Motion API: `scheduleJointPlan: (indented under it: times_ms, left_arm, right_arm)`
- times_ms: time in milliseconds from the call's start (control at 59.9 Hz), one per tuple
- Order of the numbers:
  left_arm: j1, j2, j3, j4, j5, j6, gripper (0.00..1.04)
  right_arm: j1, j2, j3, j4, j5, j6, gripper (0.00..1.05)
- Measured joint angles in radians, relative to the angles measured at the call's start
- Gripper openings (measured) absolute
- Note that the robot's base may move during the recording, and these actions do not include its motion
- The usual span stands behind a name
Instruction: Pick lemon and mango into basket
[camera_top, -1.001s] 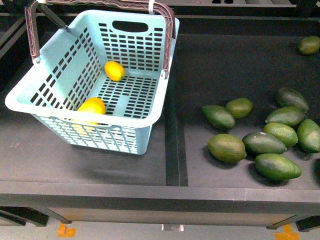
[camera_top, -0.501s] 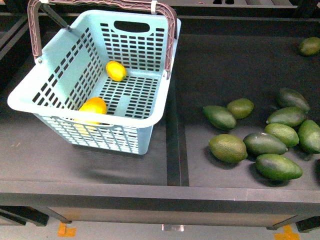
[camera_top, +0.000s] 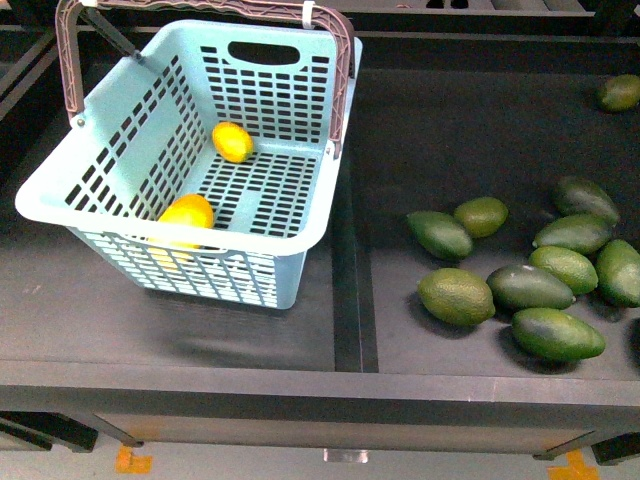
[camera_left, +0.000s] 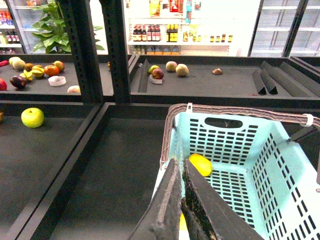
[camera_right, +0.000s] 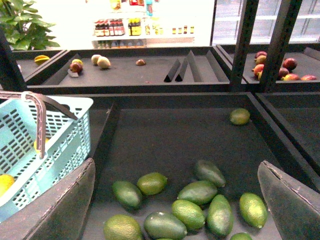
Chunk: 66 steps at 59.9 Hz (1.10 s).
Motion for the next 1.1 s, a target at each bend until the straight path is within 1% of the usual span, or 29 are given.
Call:
scheduleJointPlan:
  times_ms: [300, 718, 1102]
  left_arm:
    - [0.001, -0.252, -0.058, -0.210, 0.000, 0.000, 0.03]
    - [0.001, -0.627, -0.058, -0.559, 0.000, 0.001, 0.03]
    - [0.001, -0.766, -0.058, -0.696, 0.000, 0.001, 0.03]
  right_arm:
    - [0.000, 0.000, 0.000, 0.000, 0.000, 0.000, 0.96]
    - [0.000, 0.000, 0.000, 0.000, 0.000, 0.000, 0.96]
    - [0.000, 0.000, 0.000, 0.000, 0.000, 0.000, 0.96]
